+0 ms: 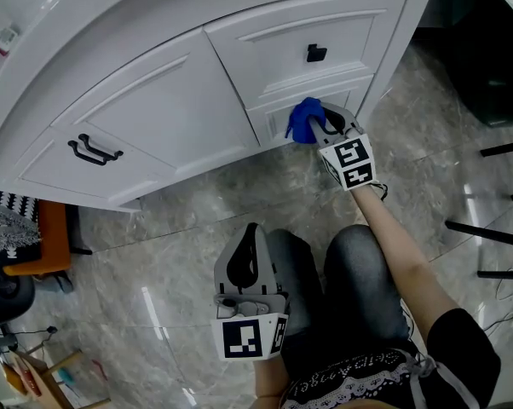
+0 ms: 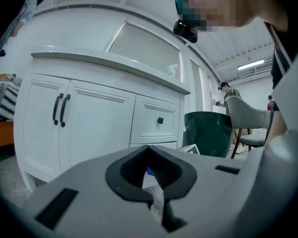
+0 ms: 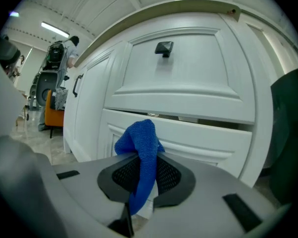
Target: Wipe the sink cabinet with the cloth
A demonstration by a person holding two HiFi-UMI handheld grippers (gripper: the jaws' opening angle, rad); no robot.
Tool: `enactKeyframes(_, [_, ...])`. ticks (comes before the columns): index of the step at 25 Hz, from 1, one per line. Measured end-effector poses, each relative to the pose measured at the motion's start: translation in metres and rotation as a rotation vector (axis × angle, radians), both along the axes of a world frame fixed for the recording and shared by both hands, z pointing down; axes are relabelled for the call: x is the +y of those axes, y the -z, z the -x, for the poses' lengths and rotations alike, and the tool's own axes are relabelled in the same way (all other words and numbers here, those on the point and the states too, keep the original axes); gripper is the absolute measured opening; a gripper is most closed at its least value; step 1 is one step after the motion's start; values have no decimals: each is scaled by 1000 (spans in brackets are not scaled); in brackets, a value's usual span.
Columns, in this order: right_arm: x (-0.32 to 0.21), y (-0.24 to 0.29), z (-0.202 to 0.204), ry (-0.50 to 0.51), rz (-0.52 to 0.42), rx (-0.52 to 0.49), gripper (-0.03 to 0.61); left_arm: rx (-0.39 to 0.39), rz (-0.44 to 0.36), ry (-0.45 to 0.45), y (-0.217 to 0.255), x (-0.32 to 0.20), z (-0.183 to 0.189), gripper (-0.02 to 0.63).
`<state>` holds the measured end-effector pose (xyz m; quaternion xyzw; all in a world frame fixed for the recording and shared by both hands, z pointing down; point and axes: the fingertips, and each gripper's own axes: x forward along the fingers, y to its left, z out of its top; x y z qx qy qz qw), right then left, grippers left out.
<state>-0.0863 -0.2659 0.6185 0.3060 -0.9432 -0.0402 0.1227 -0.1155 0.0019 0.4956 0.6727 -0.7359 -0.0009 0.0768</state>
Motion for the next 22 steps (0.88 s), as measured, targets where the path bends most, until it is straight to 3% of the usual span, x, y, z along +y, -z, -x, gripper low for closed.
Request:
enactKeyframes(5, [-15,3,-34,-87,62,-92,60,5,-5,-1,-1,0,2,5])
enactKeyframes(9, [-49,-13,-87,-268,105,-88,60,9,-3,-18,-2,-2,-4,5])
enactKeyframes(14, [-63,-19,-108,-291,42,-14,60,2,-2,-27,-1,-4,-7,5])
enactKeyframes(18, [-80,-25,-138,-413,84,-57,60,0,2,-14,-2,2,-6,5])
enactKeyframes(22, [-77,-25,-139,-430,75,-51,60,-2,10,-4,-5,5,-1,5])
